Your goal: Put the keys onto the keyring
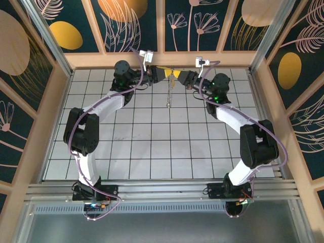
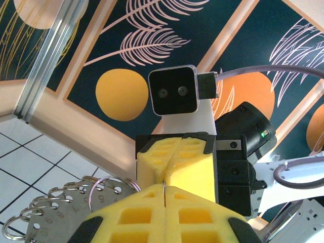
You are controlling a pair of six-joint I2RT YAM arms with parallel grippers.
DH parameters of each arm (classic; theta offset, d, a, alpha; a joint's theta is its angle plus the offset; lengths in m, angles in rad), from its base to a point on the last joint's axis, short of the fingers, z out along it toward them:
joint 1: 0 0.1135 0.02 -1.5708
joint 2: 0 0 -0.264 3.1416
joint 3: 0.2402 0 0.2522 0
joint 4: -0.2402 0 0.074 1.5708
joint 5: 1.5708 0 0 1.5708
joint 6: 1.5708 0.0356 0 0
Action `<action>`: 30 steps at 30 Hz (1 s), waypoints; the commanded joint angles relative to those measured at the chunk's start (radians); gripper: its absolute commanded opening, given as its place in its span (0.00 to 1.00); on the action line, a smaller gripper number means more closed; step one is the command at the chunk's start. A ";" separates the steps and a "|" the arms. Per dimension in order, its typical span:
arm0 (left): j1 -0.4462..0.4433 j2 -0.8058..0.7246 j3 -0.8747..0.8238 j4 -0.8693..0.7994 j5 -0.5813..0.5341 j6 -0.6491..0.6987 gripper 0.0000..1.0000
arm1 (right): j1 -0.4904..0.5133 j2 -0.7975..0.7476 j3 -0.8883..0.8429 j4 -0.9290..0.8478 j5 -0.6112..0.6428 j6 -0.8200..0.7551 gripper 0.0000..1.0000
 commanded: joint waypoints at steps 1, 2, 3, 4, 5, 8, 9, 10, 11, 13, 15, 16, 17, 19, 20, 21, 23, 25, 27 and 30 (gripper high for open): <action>-0.009 -0.010 0.003 0.078 -0.008 -0.012 0.00 | 0.001 0.021 0.007 0.014 -0.041 -0.001 0.13; -0.009 -0.011 0.003 0.081 -0.008 -0.015 0.00 | 0.003 0.022 0.001 0.014 -0.035 -0.001 0.12; -0.009 -0.013 0.003 0.080 -0.006 -0.015 0.00 | 0.004 0.021 -0.002 0.016 -0.030 0.001 0.11; -0.009 -0.012 0.003 0.080 -0.006 -0.015 0.00 | 0.005 0.021 -0.005 0.020 -0.028 0.002 0.11; -0.009 -0.013 0.002 0.079 -0.007 -0.015 0.00 | 0.007 0.023 -0.008 0.023 -0.028 0.005 0.12; -0.009 -0.016 0.002 0.080 -0.007 -0.015 0.00 | 0.011 0.019 -0.016 0.026 -0.023 0.005 0.15; -0.009 -0.016 0.002 0.081 -0.008 -0.015 0.00 | 0.013 0.016 -0.020 0.025 -0.021 0.002 0.11; -0.009 -0.016 0.001 0.080 -0.007 -0.016 0.00 | 0.014 0.014 -0.022 0.024 -0.017 -0.001 0.06; -0.009 -0.016 -0.001 0.080 -0.008 -0.015 0.00 | 0.013 0.013 -0.021 0.022 -0.016 -0.001 0.01; -0.009 -0.018 0.000 0.081 -0.009 -0.018 0.00 | 0.013 0.014 -0.021 0.021 -0.014 -0.001 0.00; -0.009 -0.017 0.000 0.083 -0.009 -0.020 0.00 | 0.014 0.016 -0.022 0.022 -0.013 0.000 0.00; -0.009 -0.017 0.000 0.084 -0.009 -0.020 0.00 | 0.012 0.016 -0.022 0.022 -0.013 -0.001 0.00; -0.009 -0.016 0.000 0.083 -0.009 -0.020 0.00 | 0.010 0.017 -0.021 0.023 -0.013 -0.001 0.00; -0.009 -0.015 -0.001 0.083 -0.009 -0.023 0.00 | 0.008 0.020 -0.018 0.025 -0.016 -0.002 0.00; -0.009 -0.013 0.000 0.083 -0.008 -0.023 0.00 | 0.006 0.022 -0.013 0.028 -0.021 -0.002 0.00; -0.010 -0.012 0.001 0.079 -0.009 -0.025 0.00 | 0.003 0.026 -0.011 0.035 -0.032 -0.001 0.00; -0.009 -0.010 0.006 0.068 -0.009 -0.022 0.00 | -0.004 0.035 -0.001 0.047 -0.058 -0.003 0.00; -0.009 -0.006 0.012 0.056 -0.010 -0.018 0.06 | -0.015 0.046 0.011 0.048 -0.090 -0.010 0.00; -0.009 -0.004 0.017 0.040 -0.011 -0.006 0.13 | -0.029 0.057 0.021 0.047 -0.122 -0.018 0.00; -0.007 -0.001 0.032 0.005 -0.011 0.018 0.16 | -0.051 0.071 0.035 0.053 -0.171 -0.017 0.00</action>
